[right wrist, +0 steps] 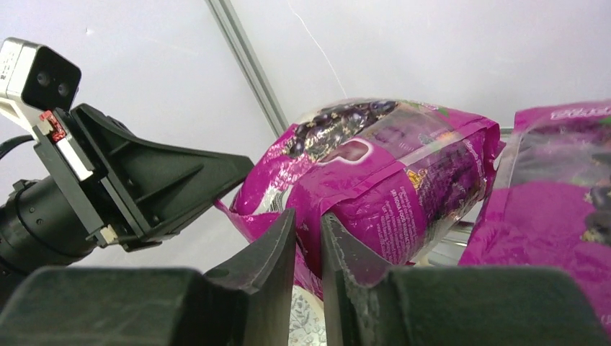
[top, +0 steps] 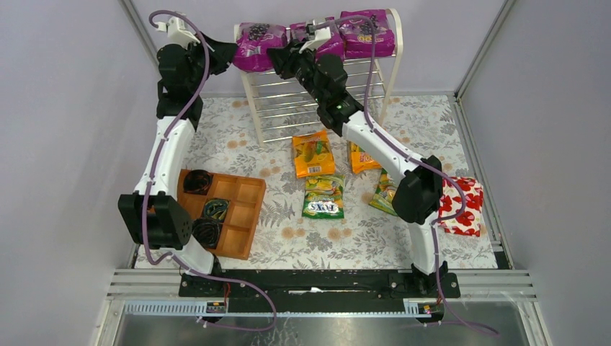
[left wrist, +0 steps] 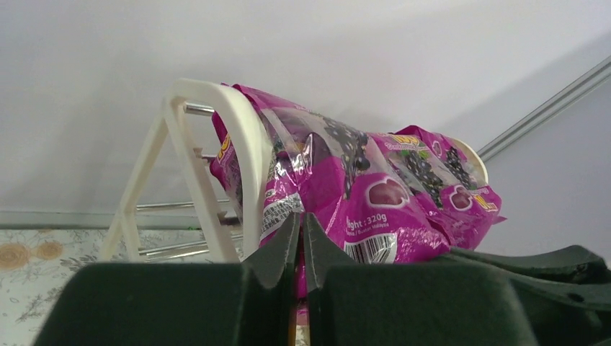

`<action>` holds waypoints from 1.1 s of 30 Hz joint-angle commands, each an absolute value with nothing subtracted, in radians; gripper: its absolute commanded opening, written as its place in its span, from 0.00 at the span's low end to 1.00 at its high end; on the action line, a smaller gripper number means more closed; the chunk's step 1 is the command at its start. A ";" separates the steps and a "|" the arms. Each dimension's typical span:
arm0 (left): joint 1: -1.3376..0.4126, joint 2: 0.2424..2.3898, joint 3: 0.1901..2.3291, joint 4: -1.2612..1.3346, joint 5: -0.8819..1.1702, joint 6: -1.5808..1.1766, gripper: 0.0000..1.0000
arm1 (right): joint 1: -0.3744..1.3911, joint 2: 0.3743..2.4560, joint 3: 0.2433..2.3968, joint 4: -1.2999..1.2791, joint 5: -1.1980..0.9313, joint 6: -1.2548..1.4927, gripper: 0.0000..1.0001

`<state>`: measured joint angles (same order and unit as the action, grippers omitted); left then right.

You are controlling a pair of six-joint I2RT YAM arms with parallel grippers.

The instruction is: Place and organize the candy bags onto the shelf

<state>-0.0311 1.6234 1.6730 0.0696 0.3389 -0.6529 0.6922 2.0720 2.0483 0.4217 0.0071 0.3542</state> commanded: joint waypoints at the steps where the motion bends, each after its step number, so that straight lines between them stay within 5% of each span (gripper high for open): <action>1: -0.038 1.591 1.625 0.083 0.415 -0.717 0.05 | 0.691 2.071 2.148 0.392 -0.023 0.267 0.24; 13: -0.072 1.632 1.621 0.159 0.488 -0.816 0.02 | 0.626 2.046 2.118 0.332 0.043 0.254 0.24; 18: -0.069 1.588 1.602 0.074 0.409 -0.751 0.02 | 0.625 2.009 2.106 0.301 0.006 0.245 0.33; 23: -0.055 1.569 1.624 0.006 0.370 -0.708 0.18 | 0.627 1.950 2.094 0.228 -0.058 0.256 0.66; 33: -0.052 1.382 1.526 -0.058 0.265 -0.615 0.56 | 0.626 1.621 1.803 0.073 -0.220 0.280 0.82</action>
